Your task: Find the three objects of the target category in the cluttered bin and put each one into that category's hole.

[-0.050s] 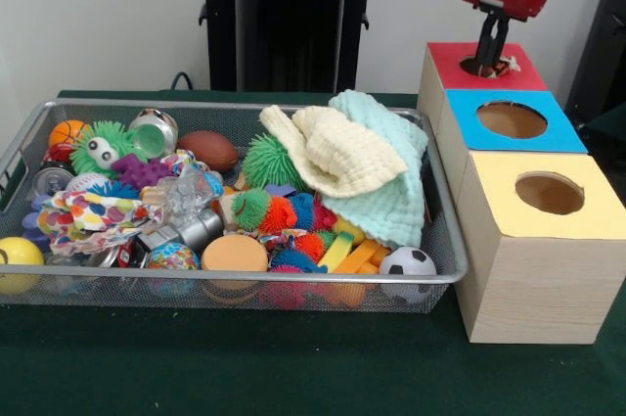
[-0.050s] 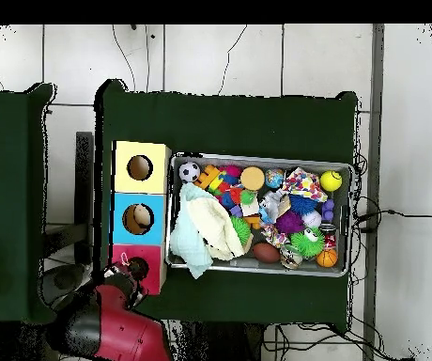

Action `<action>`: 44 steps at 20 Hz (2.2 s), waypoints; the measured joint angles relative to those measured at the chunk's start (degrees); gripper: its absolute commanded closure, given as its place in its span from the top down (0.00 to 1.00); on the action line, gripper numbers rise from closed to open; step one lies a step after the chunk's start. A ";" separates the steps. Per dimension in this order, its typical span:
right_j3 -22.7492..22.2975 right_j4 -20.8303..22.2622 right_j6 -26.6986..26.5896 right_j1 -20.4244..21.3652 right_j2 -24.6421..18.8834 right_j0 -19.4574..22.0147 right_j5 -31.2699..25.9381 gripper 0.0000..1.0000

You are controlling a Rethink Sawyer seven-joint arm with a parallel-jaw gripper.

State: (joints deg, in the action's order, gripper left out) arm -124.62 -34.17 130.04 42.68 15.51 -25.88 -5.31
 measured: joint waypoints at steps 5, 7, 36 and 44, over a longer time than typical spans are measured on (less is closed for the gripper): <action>0.12 -0.05 0.00 -2.73 1.50 -2.05 0.11 0.00; 0.33 -0.11 0.00 -3.10 1.79 -2.65 0.18 0.00; 0.85 7.19 0.00 9.57 5.24 7.66 -16.13 0.00; 0.42 16.76 -0.02 12.98 0.02 25.71 -13.04 0.00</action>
State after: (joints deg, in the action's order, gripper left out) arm -124.21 -17.41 130.02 55.67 15.54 -0.17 -18.35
